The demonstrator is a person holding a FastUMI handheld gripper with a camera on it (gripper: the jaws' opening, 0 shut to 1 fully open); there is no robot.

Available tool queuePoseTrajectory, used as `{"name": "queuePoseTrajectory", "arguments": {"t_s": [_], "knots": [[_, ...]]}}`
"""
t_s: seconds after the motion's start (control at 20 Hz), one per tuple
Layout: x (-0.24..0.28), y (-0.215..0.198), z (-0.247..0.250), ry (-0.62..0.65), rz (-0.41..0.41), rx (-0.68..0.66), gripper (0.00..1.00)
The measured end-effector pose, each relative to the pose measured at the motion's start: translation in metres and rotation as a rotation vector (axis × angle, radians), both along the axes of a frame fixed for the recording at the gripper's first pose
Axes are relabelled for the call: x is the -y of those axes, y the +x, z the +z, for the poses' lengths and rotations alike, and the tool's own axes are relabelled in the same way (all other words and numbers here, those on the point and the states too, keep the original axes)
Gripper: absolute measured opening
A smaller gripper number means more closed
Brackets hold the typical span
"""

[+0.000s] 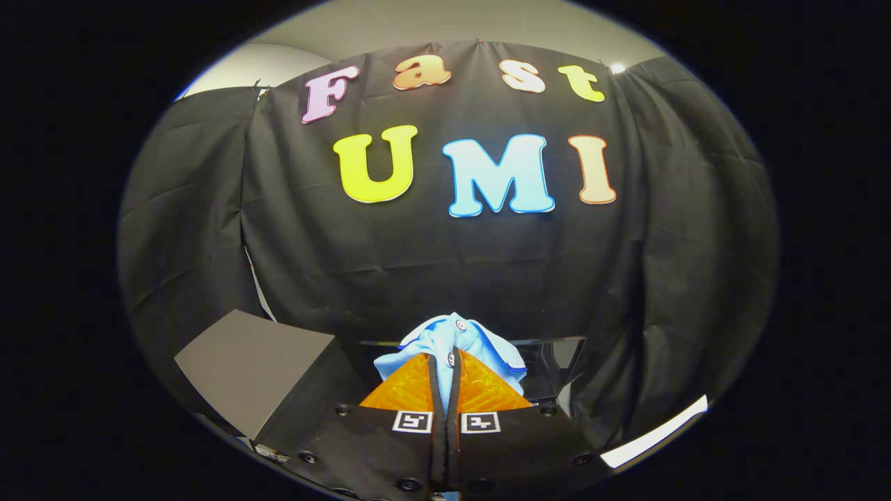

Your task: Put the clothes into the washing machine and then close the washing machine lid.

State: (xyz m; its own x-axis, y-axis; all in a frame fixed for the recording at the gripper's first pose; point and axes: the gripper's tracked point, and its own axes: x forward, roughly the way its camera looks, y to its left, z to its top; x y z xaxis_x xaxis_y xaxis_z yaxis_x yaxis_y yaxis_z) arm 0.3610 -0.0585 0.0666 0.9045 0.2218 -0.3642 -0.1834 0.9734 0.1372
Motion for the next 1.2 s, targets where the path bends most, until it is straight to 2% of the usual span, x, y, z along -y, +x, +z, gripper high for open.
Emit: {"name": "queuePoseTrajectory", "arguments": {"t_s": [0.6, 1.2], "knots": [[-0.010, 0.010, -0.095, -0.034, -0.007, -0.142, 0.01], [-0.012, 0.026, -0.187, -0.037, -0.070, -0.320, 0.01]]}}
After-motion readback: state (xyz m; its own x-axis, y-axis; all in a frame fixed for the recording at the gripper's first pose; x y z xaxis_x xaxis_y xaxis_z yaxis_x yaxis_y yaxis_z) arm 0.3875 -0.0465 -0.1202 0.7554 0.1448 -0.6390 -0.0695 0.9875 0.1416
